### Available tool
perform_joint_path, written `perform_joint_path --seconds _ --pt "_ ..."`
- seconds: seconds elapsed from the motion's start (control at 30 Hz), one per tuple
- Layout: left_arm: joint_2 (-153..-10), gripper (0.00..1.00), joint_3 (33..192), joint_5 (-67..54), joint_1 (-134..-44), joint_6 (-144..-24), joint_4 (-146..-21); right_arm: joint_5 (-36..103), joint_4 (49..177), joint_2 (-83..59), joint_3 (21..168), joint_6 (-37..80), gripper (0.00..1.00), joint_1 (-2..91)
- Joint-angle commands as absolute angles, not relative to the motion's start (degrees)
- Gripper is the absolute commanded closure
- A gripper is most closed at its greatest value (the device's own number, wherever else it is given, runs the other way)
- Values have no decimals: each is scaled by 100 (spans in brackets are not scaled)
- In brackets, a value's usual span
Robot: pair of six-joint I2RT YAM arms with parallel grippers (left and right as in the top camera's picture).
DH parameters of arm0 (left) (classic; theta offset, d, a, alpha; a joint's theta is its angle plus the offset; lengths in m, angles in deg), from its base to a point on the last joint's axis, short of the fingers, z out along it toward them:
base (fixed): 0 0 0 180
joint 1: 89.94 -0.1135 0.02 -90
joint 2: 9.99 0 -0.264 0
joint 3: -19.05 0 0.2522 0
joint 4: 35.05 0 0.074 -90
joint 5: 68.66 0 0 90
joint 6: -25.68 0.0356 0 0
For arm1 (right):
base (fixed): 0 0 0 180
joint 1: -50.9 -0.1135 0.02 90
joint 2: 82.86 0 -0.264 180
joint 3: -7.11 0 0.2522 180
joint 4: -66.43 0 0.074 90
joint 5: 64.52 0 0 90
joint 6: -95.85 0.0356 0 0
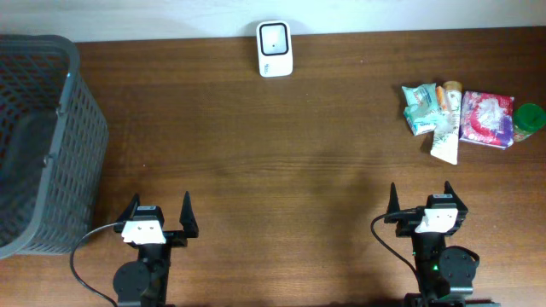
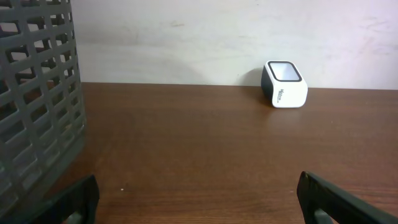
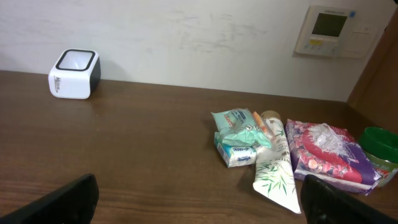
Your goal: Scan the item barcode
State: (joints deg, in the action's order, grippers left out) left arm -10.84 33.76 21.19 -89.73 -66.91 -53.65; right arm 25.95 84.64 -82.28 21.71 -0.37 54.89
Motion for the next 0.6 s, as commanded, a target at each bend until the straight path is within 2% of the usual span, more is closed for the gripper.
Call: perform_joint_path --seconds 0.0,0.43,0.57 --pt "-1029 1 3332 2117 -9000 -6599 -5359 2591 8469 -8268 2118 -35 1 5510" --pt "-1033 1 3332 2117 -9000 -6599 -5359 2595 8471 -8268 2118 -15 1 5504" --pt "-1033 1 3332 2117 -9000 -6599 -5359 2586 8482 -8268 2118 485 1 5499"
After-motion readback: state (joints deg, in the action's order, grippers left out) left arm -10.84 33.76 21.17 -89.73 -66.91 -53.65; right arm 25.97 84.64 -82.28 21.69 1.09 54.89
